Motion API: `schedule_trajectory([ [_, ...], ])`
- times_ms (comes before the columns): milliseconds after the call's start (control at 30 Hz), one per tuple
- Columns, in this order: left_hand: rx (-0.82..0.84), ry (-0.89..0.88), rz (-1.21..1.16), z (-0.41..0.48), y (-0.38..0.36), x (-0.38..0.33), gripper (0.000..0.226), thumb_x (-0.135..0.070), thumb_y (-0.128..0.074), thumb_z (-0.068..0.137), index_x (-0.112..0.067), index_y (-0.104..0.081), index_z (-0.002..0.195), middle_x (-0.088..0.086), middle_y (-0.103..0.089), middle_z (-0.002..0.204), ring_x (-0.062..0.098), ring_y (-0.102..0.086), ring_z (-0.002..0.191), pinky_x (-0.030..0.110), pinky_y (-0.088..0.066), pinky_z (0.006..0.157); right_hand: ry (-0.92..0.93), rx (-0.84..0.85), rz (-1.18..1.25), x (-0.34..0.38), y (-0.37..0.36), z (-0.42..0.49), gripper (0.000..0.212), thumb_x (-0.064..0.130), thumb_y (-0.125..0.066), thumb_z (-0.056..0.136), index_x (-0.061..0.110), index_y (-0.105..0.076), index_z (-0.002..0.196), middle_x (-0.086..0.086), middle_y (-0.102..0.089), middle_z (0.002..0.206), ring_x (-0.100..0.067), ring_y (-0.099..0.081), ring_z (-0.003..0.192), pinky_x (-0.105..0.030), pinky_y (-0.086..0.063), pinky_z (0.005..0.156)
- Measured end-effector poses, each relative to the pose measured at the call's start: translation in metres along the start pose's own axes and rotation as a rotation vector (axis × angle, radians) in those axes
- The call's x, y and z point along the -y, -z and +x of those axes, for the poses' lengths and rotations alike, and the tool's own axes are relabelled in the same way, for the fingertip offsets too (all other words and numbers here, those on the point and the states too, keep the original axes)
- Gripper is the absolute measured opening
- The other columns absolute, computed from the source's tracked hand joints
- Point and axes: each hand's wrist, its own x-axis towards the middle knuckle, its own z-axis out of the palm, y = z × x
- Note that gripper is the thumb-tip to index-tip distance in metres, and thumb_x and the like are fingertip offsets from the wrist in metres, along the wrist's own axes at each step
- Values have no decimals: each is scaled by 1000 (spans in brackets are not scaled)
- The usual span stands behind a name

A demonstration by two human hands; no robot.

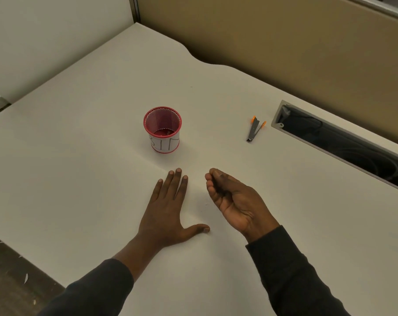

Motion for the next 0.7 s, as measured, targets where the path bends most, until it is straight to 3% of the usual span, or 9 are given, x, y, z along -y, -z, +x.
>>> schedule_trajectory([
  [133,44,18,-10,-1,3,-2,135,-106,-27,68,-19,16,163,1,29,170,20,26,158,46,3,132,211,-16,-302,17,-31,13,13,13,-67,91,7,-73,101,-10,-75,93,-18,-68,82,-25,-60,71],
  [300,93,46,-15,0,9,-4,135,-105,-29,69,-22,32,157,-4,46,161,18,40,151,44,13,130,747,-5,-1016,46,-97,46,8,23,-67,93,19,-73,95,9,-72,87,-3,-64,75,-15,-53,65],
  [400,81,46,-31,-1,9,-4,135,-104,-31,70,-22,31,157,-5,44,162,17,40,151,43,13,130,961,37,-1411,55,-133,69,11,21,-64,94,15,-73,96,8,-69,88,-3,-61,76,-8,-47,67],
  [533,82,42,-29,-2,9,-4,133,-103,-32,72,-23,32,157,-6,46,161,15,42,150,41,15,129,924,87,-1748,58,-157,97,16,19,-63,94,11,-74,103,-5,-71,101,-19,-64,93,-25,-51,77],
  [700,75,38,-53,-1,8,-4,133,-103,-34,72,-23,28,159,-7,43,163,15,40,151,42,14,129,859,138,-1908,58,-165,108,20,16,-60,95,10,-73,110,-9,-70,111,-25,-63,101,-27,-49,79],
])
